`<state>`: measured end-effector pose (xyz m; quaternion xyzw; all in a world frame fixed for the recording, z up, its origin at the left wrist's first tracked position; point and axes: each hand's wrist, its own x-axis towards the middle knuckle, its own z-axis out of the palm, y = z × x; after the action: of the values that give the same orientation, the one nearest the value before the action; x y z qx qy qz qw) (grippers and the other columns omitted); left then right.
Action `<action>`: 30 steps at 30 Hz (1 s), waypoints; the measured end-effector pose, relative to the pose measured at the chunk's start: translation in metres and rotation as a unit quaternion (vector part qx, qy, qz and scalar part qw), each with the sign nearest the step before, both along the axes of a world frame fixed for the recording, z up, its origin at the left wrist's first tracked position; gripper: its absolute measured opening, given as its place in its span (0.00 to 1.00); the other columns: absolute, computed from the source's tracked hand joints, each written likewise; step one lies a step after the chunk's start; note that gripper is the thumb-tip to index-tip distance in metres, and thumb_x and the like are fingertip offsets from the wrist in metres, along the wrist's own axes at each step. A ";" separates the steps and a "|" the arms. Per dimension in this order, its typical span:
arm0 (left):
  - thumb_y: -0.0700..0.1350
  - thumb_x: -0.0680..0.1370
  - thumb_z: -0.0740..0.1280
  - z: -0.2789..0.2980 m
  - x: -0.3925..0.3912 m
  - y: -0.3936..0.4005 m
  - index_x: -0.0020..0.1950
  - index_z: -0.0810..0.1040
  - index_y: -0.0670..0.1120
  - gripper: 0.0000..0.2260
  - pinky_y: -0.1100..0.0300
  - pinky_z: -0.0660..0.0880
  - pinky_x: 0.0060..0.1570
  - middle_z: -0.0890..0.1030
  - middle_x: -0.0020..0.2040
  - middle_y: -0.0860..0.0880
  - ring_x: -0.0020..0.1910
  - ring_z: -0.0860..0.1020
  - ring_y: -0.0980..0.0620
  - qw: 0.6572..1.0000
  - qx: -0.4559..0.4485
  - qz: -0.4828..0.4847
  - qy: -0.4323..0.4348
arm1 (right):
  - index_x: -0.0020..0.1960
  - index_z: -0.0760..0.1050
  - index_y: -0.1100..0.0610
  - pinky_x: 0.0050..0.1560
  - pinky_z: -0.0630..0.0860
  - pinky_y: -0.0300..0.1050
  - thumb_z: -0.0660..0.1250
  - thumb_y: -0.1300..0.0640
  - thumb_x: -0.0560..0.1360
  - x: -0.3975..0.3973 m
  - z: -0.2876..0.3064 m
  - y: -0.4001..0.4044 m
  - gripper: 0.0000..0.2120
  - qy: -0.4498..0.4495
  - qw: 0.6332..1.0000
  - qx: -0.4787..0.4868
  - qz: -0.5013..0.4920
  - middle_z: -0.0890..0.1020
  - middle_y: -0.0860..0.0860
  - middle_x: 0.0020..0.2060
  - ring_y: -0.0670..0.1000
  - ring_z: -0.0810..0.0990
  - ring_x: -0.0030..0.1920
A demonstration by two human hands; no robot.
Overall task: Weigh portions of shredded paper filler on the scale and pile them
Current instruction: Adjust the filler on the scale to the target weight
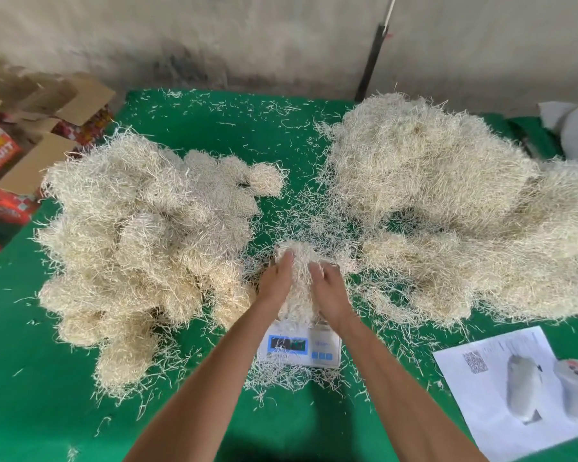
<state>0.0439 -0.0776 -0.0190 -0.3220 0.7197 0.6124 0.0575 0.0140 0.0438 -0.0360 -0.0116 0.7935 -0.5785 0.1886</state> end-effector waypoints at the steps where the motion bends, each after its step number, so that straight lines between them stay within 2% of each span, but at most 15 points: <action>1: 0.81 0.70 0.55 0.002 -0.002 -0.002 0.74 0.69 0.45 0.48 0.44 0.69 0.66 0.71 0.73 0.40 0.68 0.74 0.40 1.000 0.024 0.016 0.000 | 0.71 0.70 0.54 0.47 0.75 0.45 0.61 0.46 0.85 0.002 0.006 -0.003 0.19 -0.006 1.000 -0.024 -0.008 0.75 0.49 0.47 0.52 0.75 0.43; 3: 0.82 0.61 0.64 0.009 -0.004 -0.006 0.80 0.59 0.50 0.56 0.40 0.67 0.68 0.62 0.79 0.42 0.74 0.67 0.39 0.996 0.077 0.034 0.000 | 0.69 0.68 0.47 0.31 0.72 0.44 0.63 0.53 0.85 0.003 0.016 -0.004 0.13 0.009 0.998 -0.069 -0.007 0.75 0.45 0.33 0.50 0.71 0.32; 4: 0.80 0.59 0.69 0.013 -0.007 -0.008 0.81 0.54 0.55 0.57 0.39 0.65 0.69 0.58 0.81 0.46 0.76 0.63 0.41 0.991 0.124 0.041 0.006 | 0.67 0.70 0.47 0.29 0.70 0.44 0.64 0.55 0.84 0.001 0.024 -0.005 0.12 0.012 0.996 -0.084 -0.001 0.75 0.45 0.30 0.49 0.70 0.30; 6: 0.71 0.58 0.78 0.018 -0.015 -0.013 0.81 0.51 0.59 0.59 0.39 0.64 0.70 0.56 0.81 0.46 0.76 0.62 0.41 0.977 0.194 0.086 0.026 | 0.58 0.75 0.48 0.31 0.69 0.45 0.64 0.56 0.84 -0.008 0.037 -0.002 0.05 0.007 0.995 -0.104 0.004 0.77 0.46 0.31 0.47 0.71 0.30; 8: 0.66 0.61 0.79 0.022 -0.021 -0.022 0.81 0.53 0.56 0.56 0.39 0.64 0.69 0.58 0.80 0.43 0.75 0.64 0.39 0.981 0.149 0.118 0.035 | 0.46 0.77 0.53 0.35 0.68 0.48 0.63 0.52 0.84 -0.019 0.052 0.000 0.09 0.037 0.989 -0.139 -0.017 0.76 0.45 0.31 0.47 0.71 0.31; 10: 0.68 0.62 0.77 0.029 -0.022 -0.029 0.81 0.53 0.57 0.54 0.39 0.63 0.69 0.58 0.80 0.46 0.75 0.63 0.40 0.989 0.118 0.082 0.029 | 0.57 0.78 0.54 0.41 0.76 0.51 0.64 0.40 0.82 -0.027 0.065 0.001 0.18 0.056 0.989 -0.134 -0.037 0.81 0.46 0.41 0.49 0.76 0.35; 12: 0.73 0.61 0.75 0.037 -0.023 -0.031 0.81 0.54 0.55 0.55 0.41 0.62 0.70 0.59 0.80 0.45 0.75 0.63 0.41 0.997 0.073 0.009 0.015 | 0.74 0.70 0.54 0.55 0.78 0.51 0.64 0.25 0.74 -0.037 0.076 0.003 0.41 0.045 0.997 -0.070 0.007 0.80 0.46 0.60 0.49 0.81 0.49; 13: 0.71 0.64 0.74 0.041 -0.027 -0.032 0.81 0.54 0.52 0.53 0.42 0.62 0.71 0.59 0.80 0.44 0.75 0.62 0.40 0.999 0.049 -0.001 0.008 | 0.76 0.68 0.55 0.54 0.78 0.50 0.65 0.23 0.70 -0.045 0.080 0.005 0.47 0.044 0.997 -0.054 0.012 0.81 0.49 0.57 0.48 0.81 0.48; 15: 0.63 0.72 0.73 0.049 -0.035 -0.038 0.81 0.56 0.48 0.45 0.41 0.60 0.73 0.60 0.80 0.41 0.76 0.62 0.38 0.999 0.031 0.015 0.004 | 0.77 0.68 0.57 0.45 0.81 0.53 0.71 0.31 0.72 -0.067 0.089 0.014 0.43 0.034 0.993 -0.092 -0.071 0.81 0.49 0.39 0.47 0.78 0.37; 17: 0.60 0.73 0.74 0.056 -0.042 -0.044 0.81 0.57 0.48 0.43 0.39 0.59 0.75 0.60 0.80 0.41 0.76 0.61 0.37 0.999 0.026 0.017 0.026 | 0.77 0.66 0.56 0.37 0.80 0.50 0.71 0.43 0.79 -0.085 0.085 0.018 0.33 0.016 0.974 -0.147 -0.173 0.74 0.46 0.27 0.46 0.71 0.30; 19: 0.59 0.73 0.74 0.060 -0.045 -0.045 0.81 0.56 0.49 0.43 0.38 0.58 0.75 0.58 0.80 0.42 0.77 0.60 0.37 0.998 0.039 0.029 0.032 | 0.75 0.68 0.56 0.34 0.77 0.45 0.68 0.44 0.81 -0.084 0.083 0.008 0.27 0.019 0.971 -0.149 -0.185 0.72 0.47 0.28 0.45 0.70 0.28; 22: 0.61 0.74 0.73 0.057 -0.049 -0.049 0.81 0.54 0.50 0.43 0.38 0.58 0.74 0.57 0.81 0.42 0.77 0.59 0.36 0.996 0.056 0.066 0.010 | 0.67 0.76 0.56 0.36 0.80 0.51 0.69 0.38 0.78 -0.079 0.084 0.008 0.27 0.031 0.987 -0.120 -0.102 0.72 0.47 0.31 0.45 0.72 0.30; 25: 0.61 0.73 0.73 0.050 -0.050 -0.066 0.81 0.56 0.49 0.43 0.37 0.61 0.73 0.59 0.79 0.40 0.76 0.62 0.35 0.994 0.041 0.100 -0.020 | 0.80 0.62 0.60 0.54 0.82 0.53 0.72 0.44 0.78 -0.107 0.093 0.029 0.39 -0.003 0.945 -0.191 -0.266 0.74 0.46 0.39 0.45 0.74 0.36; 28: 0.62 0.74 0.72 0.046 -0.055 -0.068 0.79 0.60 0.47 0.40 0.37 0.64 0.71 0.65 0.77 0.39 0.72 0.67 0.34 0.990 0.063 0.127 -0.013 | 0.74 0.66 0.55 0.54 0.83 0.52 0.69 0.45 0.81 -0.115 0.092 0.032 0.27 -0.005 0.944 -0.198 -0.263 0.72 0.49 0.37 0.45 0.73 0.32; 30: 0.60 0.76 0.70 0.042 -0.059 -0.067 0.79 0.60 0.46 0.38 0.38 0.65 0.71 0.65 0.76 0.38 0.72 0.67 0.34 0.986 0.068 0.151 -0.005 | 0.79 0.62 0.61 0.58 0.83 0.54 0.68 0.45 0.81 -0.113 0.092 0.028 0.34 -0.026 0.941 -0.218 -0.256 0.76 0.55 0.39 0.46 0.75 0.35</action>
<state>-0.0153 -0.1444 0.0228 -0.4252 0.6191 0.6601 -0.0102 -0.0993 0.0715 0.0558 0.1662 0.6191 -0.7661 0.0473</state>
